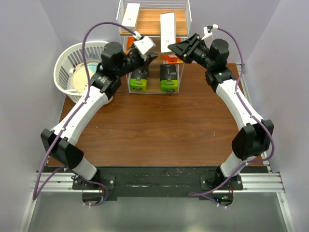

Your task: Place and organize the shaving razors onto the shelf

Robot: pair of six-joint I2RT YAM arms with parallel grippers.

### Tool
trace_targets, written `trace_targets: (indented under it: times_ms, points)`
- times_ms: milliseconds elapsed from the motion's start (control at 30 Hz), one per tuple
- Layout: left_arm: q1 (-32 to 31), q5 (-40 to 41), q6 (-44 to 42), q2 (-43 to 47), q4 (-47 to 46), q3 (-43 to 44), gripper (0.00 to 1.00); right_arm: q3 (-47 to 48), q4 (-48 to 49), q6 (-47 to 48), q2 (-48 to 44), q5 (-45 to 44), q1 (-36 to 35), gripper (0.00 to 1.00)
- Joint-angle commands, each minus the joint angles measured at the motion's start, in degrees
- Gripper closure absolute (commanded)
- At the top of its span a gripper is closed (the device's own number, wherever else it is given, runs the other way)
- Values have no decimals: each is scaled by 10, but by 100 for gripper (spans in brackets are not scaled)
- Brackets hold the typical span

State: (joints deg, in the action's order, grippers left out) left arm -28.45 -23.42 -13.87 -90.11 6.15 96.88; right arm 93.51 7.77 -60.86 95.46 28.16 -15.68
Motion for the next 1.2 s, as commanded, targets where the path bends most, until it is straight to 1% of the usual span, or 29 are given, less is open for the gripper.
trace_targets:
  times_ms: [0,200,233,267,333,433,467,533,567,633,700,900,1000,1100,1133,1167]
  points:
    - [-6,11,-21,-17,-25,40,100,47,1,-57,7,-43,7,76]
    - [-11,13,-5,-45,-53,44,100,83,-26,-68,29,-63,21,75]
    - [-12,24,-5,-49,-53,45,100,88,-28,-68,32,-66,24,74]
    - [-13,30,-5,-53,-77,46,100,98,-32,-66,41,-68,27,73]
    - [-13,37,-7,-70,-83,60,100,109,-47,-62,49,-76,28,69]
    - [-13,39,-5,-96,-88,89,100,127,-61,-63,58,-78,35,67]
    - [-13,39,-1,-109,-92,95,100,134,-70,-65,60,-80,36,58]
    - [-15,40,9,-119,-97,112,100,139,-82,-77,62,-86,39,47]
    - [-16,39,13,-129,-98,118,100,141,-99,-80,63,-92,41,39]
    - [-20,35,14,-139,-101,135,100,141,-108,-86,62,-93,46,34]
    - [-21,32,13,-154,-110,153,100,137,-130,-97,57,-97,50,26]
    - [-30,21,22,-186,-151,190,100,105,-126,-96,27,-85,58,21]
    - [-40,50,24,-191,-183,190,100,91,-105,-94,10,-77,60,20]
    - [-49,125,25,-193,-207,190,100,85,-87,-94,2,-73,60,19]
    - [-52,174,23,-194,-212,190,100,85,-85,-93,2,-72,60,19]
    - [-53,198,21,-198,-218,191,100,86,-85,-92,3,-72,60,19]
